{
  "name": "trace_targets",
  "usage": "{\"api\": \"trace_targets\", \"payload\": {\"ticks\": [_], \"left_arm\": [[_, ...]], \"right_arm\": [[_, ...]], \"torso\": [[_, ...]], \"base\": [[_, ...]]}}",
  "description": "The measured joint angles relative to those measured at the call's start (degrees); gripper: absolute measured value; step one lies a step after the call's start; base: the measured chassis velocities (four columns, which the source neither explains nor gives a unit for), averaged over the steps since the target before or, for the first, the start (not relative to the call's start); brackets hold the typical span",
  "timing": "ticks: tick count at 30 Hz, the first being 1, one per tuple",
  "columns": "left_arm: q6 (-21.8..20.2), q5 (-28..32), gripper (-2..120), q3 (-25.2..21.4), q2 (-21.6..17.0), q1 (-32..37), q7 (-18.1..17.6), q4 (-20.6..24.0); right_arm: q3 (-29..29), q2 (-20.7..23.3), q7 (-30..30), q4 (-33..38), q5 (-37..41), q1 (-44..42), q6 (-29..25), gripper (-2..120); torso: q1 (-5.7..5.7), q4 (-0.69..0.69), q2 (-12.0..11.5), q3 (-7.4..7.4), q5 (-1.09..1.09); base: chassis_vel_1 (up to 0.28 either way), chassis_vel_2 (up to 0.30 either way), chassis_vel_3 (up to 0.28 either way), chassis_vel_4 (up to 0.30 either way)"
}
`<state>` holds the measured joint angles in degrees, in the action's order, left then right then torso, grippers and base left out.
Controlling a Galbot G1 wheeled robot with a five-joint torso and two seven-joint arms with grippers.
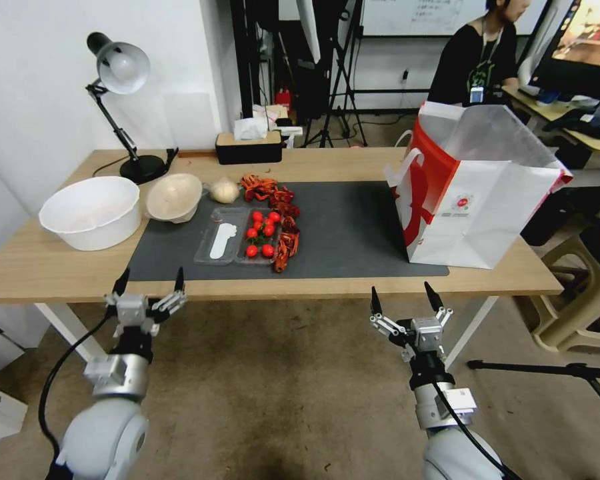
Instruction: Pick up the trash from the table and place it into the takeout bag.
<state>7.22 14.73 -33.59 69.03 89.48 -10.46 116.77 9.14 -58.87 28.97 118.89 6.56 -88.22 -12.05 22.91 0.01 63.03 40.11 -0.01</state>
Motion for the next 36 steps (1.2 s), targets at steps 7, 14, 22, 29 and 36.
{"api": "trace_targets", "payload": {"ticks": [7, 14, 22, 29, 36], "left_arm": [[-3.58, 1.37, 100, 5.78, -6.98, -13.87, 1.54, -7.09], [-2.86, -5.9, 100, 10.42, -13.22, -23.78, 3.92, -20.16], [-1.62, -11.67, 100, 12.0, -15.65, -30.04, 5.02, -27.97], [-1.58, -13.59, 98, 13.85, -16.97, -34.33, 5.42, -30.59], [-1.4, -14.48, 78, 15.44, -18.23, -36.37, 6.43, -32.56]], "right_arm": [[0.11, 0.04, 0.0, 0.47, -0.22, -0.57, 0.0, 100], [0.42, -0.28, 0.06, 0.65, -0.47, -1.07, 0.0, 100], [0.49, -0.43, 0.11, 0.58, -0.53, -1.01, 0.05, 100], [0.48, -0.56, 0.12, 0.3, -0.58, -0.64, 0.08, 100], [0.52, -0.45, 0.17, 0.3, -0.58, -0.61, 0.1, 100]], "torso": [[0.01, -0.01, -0.01, 0.01, 0.0], [0.02, -0.01, -0.01, 0.01, 0.01], [0.02, 0.0, -0.01, 0.01, -0.01], [0.02, -0.01, -0.01, 0.0, 0.01], [0.0, -0.01, -0.01, 0.0, 0.0]], "base": [[0.0, 0.0, 0.0, 0.0], [0.0, 0.0, 0.0, 0.0], [0.0, 0.0, 0.0, 0.0], [0.0, 0.0, 0.0, 0.0], [0.0, 0.0, 0.0, 0.0]]}}
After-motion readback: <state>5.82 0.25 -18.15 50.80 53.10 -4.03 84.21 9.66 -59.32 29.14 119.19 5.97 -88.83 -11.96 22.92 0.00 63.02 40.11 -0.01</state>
